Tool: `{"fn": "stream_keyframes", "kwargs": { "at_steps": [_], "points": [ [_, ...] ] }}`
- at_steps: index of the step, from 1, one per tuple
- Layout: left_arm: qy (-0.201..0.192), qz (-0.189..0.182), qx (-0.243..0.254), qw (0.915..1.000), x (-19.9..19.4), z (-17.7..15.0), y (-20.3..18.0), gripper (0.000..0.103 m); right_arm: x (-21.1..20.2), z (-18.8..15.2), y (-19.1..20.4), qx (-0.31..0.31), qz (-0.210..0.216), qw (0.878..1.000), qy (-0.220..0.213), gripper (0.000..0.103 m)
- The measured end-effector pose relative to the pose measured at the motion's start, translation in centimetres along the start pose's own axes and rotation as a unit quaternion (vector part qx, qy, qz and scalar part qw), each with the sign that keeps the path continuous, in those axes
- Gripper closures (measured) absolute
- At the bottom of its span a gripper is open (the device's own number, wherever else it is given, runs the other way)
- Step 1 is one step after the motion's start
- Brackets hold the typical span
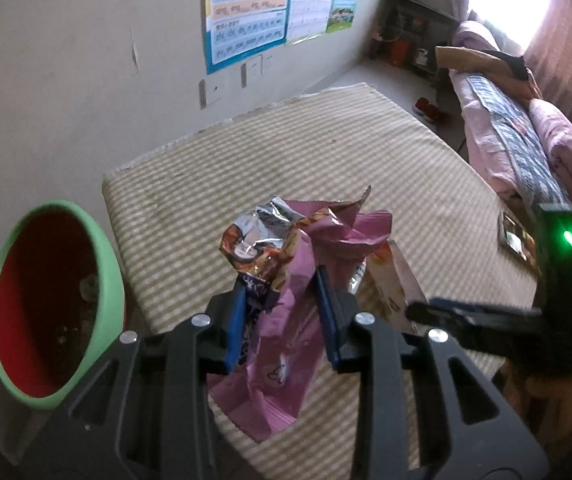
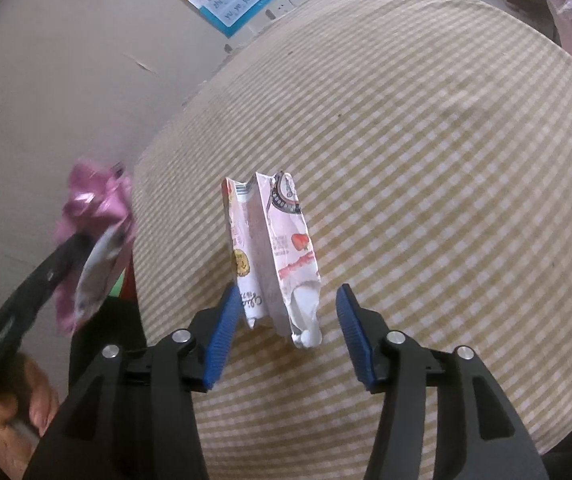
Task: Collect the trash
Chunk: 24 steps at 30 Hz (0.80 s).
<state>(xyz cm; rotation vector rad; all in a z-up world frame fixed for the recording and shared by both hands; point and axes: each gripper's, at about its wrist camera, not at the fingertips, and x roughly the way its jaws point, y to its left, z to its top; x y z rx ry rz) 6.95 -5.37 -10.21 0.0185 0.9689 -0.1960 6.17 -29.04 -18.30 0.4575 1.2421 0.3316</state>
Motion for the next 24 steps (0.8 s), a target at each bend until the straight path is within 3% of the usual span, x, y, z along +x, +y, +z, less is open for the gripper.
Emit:
{"fn": "stream_keyframes", "kwargs": {
  "at_steps": [12, 13, 14, 17, 24],
  "points": [
    [-0.04, -0.024, 0.008, 0.9989, -2.9, -0.8, 0.4, 0.071, 4.1, 1.3, 2.2, -0.028, -0.027, 0.999, 0.034, 0.052],
    [-0.041, -0.024, 0.006, 0.9989, -3.0, -0.8, 0.6, 0.071, 4.4, 1.2, 2.4, -0.03, -0.033, 0.998, 0.036, 0.055],
    [-0.042, -0.023, 0.004, 0.9988, -3.1, -0.9, 0.8, 0.071, 4.9, 1.4, 2.8, -0.041, -0.047, 0.997, 0.035, 0.067],
    [-0.045, -0.021, -0.008, 0.9987, -3.5, -1.0, 2.0, 0.071, 5.0, 1.4, 3.6, -0.051, -0.052, 0.997, 0.031, 0.075],
    [-0.062, 0.01, -0.055, 0.9966, -4.3, -1.1, 6.6, 0.071, 2.3, 1.1, 8.1, -0.093, -0.041, 0.994, -0.028, 0.08]
  ]
}}
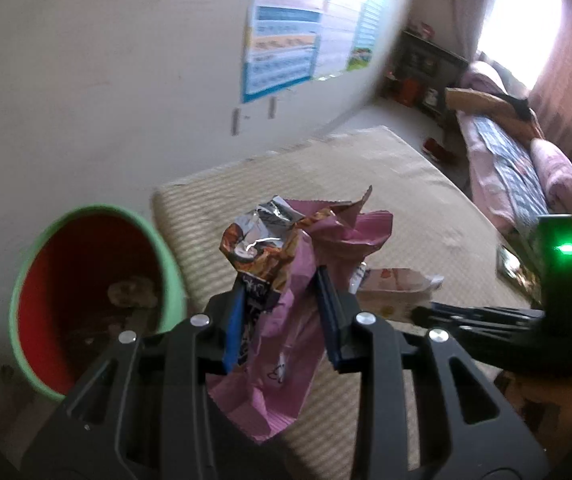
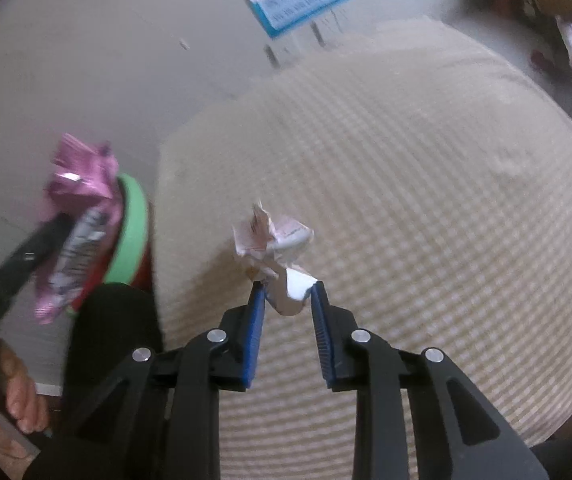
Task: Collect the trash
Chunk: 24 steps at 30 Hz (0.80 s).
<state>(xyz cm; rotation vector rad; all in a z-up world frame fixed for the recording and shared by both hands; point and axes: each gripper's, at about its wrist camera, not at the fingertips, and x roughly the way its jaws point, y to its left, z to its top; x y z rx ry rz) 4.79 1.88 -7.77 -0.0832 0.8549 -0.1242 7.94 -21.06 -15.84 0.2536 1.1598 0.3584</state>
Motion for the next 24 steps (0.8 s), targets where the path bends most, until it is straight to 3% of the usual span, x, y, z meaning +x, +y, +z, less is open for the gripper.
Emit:
{"fn": "stream_keyframes", "kwargs": {
  "at_steps": [4, 7, 13, 14, 17, 21, 24],
  "points": [
    [-0.008, 0.027, -0.029, 0.9992, -0.7, 0.0, 3.5, 0.071, 0.4, 0.8, 3.1, -0.011, 0.022, 1.0, -0.016, 0.081],
    [-0.01, 0.046, -0.047, 0.9978, -1.1, -0.1, 5.9, 0.071, 1.1, 1.1, 4.8, -0.02, 0.031, 0.999, -0.015, 0.1],
    [-0.007, 0.061, -0.081, 0.9948, -1.6, -1.0, 9.1, 0.071, 1.1, 1.6, 5.9, -0.034, 0.027, 0.999, -0.01, 0.096],
    [-0.006, 0.062, -0.083, 0.9946, -1.6, -1.1, 9.3, 0.071, 1.2, 1.9, 6.0, -0.04, 0.013, 0.999, -0.013, 0.088],
    [-0.007, 0.058, -0.086, 0.9946, -1.8, -1.3, 9.8, 0.071, 0.7, 1.7, 5.8, -0.049, -0.024, 0.998, -0.011, 0.043],
    [-0.008, 0.053, -0.09, 0.9945, -1.8, -1.4, 10.2, 0.071, 0.7, 1.5, 5.5, -0.074, -0.048, 0.996, 0.0, 0.042],
    [-0.002, 0.048, -0.098, 0.994, -1.4, -1.5, 10.5, 0.071, 2.2, 1.2, 5.8, -0.135, -0.071, 0.987, 0.051, 0.035]
  ]
}}
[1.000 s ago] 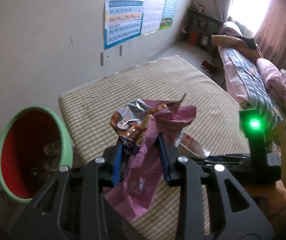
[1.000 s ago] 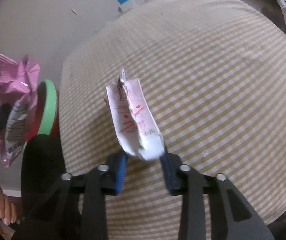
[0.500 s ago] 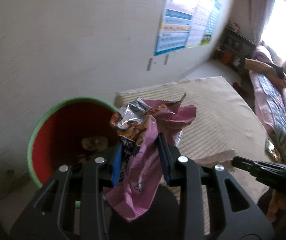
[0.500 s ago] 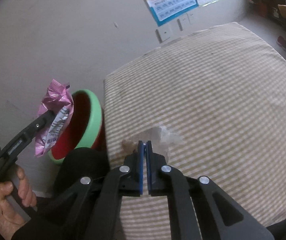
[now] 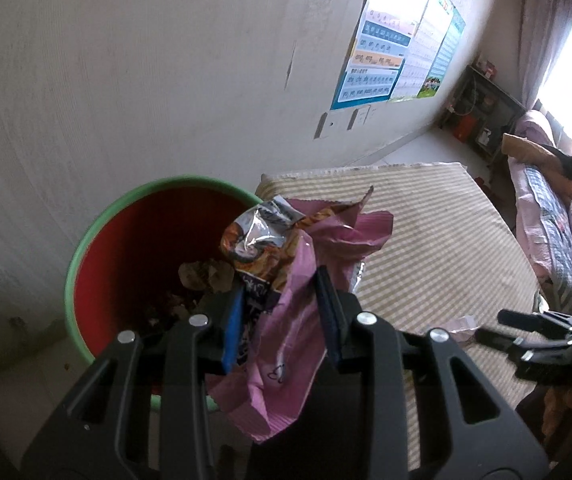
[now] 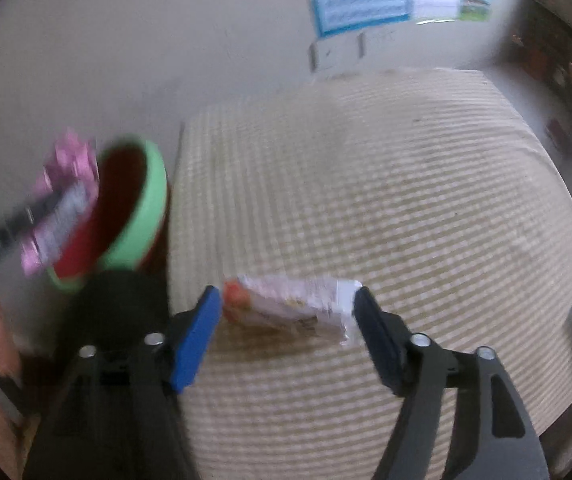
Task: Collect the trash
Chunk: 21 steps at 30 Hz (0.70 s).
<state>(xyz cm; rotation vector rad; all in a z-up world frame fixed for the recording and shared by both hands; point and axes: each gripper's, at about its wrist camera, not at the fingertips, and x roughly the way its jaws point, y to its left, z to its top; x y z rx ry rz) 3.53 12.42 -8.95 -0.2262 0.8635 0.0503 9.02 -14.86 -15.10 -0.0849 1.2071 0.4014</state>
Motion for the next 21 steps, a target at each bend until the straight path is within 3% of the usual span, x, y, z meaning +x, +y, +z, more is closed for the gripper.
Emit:
{"fn": "stream_keyframes", "kwargs": {
  "at_steps": [4, 9, 11, 15, 19, 21],
  "points": [
    [0.008, -0.003, -0.005, 1.0, 0.4, -0.3, 0.2, 0.071, 2.5, 0.1, 0.6, -0.06, -0.001, 0.997, 0.045, 0.035],
    [0.012, -0.005, -0.011, 0.9999, 0.8, 0.0, 0.3, 0.071, 4.7, 0.5, 2.3, -0.169, -0.05, 0.982, 0.07, 0.031],
    [0.012, -0.004, -0.01, 0.9999, 0.9, 0.2, 0.3, 0.071, 5.3, 0.6, 2.6, -0.18, -0.055, 0.979, 0.075, 0.033],
    [0.009, 0.0, -0.007, 0.9999, 0.9, 0.2, 0.3, 0.071, 6.0, 0.5, 2.8, -0.192, -0.074, 0.976, 0.074, 0.05],
    [0.007, 0.007, -0.009, 0.9999, 1.0, 0.2, 0.6, 0.071, 5.4, 0.9, 2.7, -0.164, -0.039, 0.984, 0.056, 0.066],
    [0.006, 0.01, -0.013, 0.9998, 1.1, 0.2, 0.8, 0.071, 4.5, 1.8, 2.7, -0.125, 0.004, 0.991, 0.049, 0.101]
  ]
}}
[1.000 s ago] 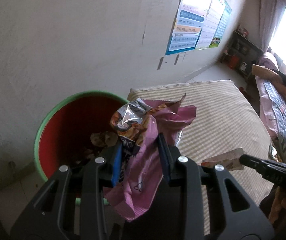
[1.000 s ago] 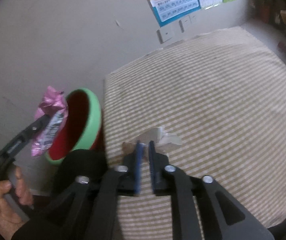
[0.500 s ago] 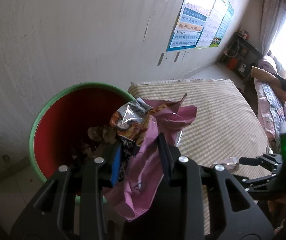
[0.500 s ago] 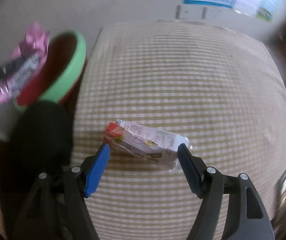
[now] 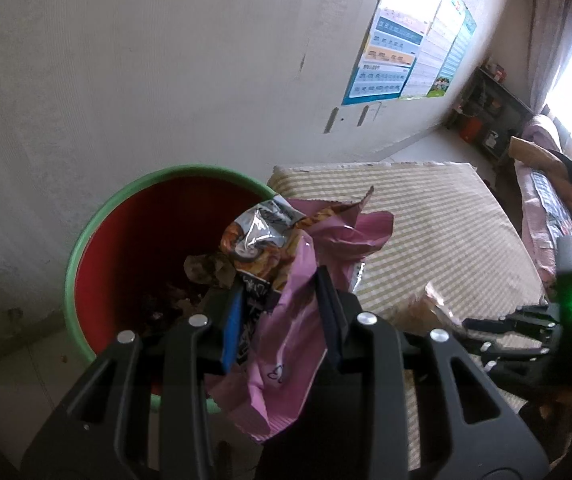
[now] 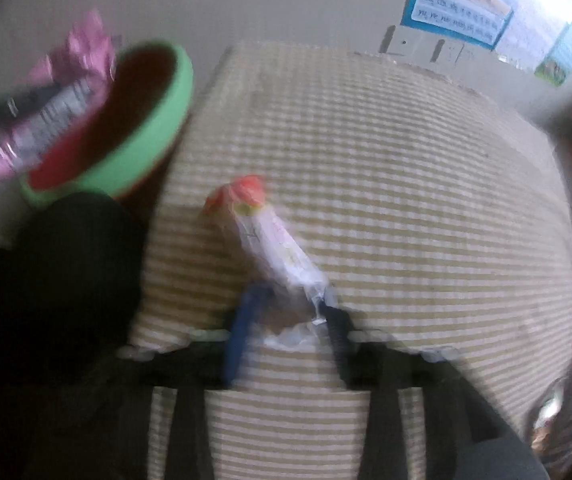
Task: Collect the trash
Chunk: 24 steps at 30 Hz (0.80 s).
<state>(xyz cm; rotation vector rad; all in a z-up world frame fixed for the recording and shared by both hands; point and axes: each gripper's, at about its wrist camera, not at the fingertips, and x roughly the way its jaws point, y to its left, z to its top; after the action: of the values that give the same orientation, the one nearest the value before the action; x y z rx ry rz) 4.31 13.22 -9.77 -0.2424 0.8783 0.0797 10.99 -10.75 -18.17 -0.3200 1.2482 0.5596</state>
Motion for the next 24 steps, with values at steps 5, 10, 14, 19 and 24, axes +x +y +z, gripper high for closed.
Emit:
{"fn": "stream_keyframes", "kwargs": {
  "at_steps": [5, 10, 14, 19, 24],
  "points": [
    [-0.006, 0.017, -0.012, 0.9998, 0.0, 0.3, 1.2, 0.071, -2.6, 2.8, 1.3, 0.049, 0.056, 0.996, -0.049, 0.103],
    [-0.005, 0.043, -0.036, 0.9984, 0.4, 0.8, 3.8, 0.071, -4.1, 5.6, 3.5, 0.061, 0.102, 0.99, -0.081, 0.102],
    [-0.006, 0.047, -0.053, 0.9975, 0.2, 0.7, 5.4, 0.07, -2.9, 6.6, 2.3, 0.109, 0.069, 0.988, -0.087, 0.055],
    [-0.003, 0.046, -0.057, 0.9973, 0.3, 0.4, 5.9, 0.07, -0.2, 4.9, 1.1, 0.138, 0.016, 0.989, -0.049, 0.047],
    [0.003, 0.044, -0.055, 0.9975, 0.8, 0.2, 5.9, 0.07, 1.8, 4.3, 0.7, 0.133, -0.027, 0.991, -0.015, 0.052]
  ]
}}
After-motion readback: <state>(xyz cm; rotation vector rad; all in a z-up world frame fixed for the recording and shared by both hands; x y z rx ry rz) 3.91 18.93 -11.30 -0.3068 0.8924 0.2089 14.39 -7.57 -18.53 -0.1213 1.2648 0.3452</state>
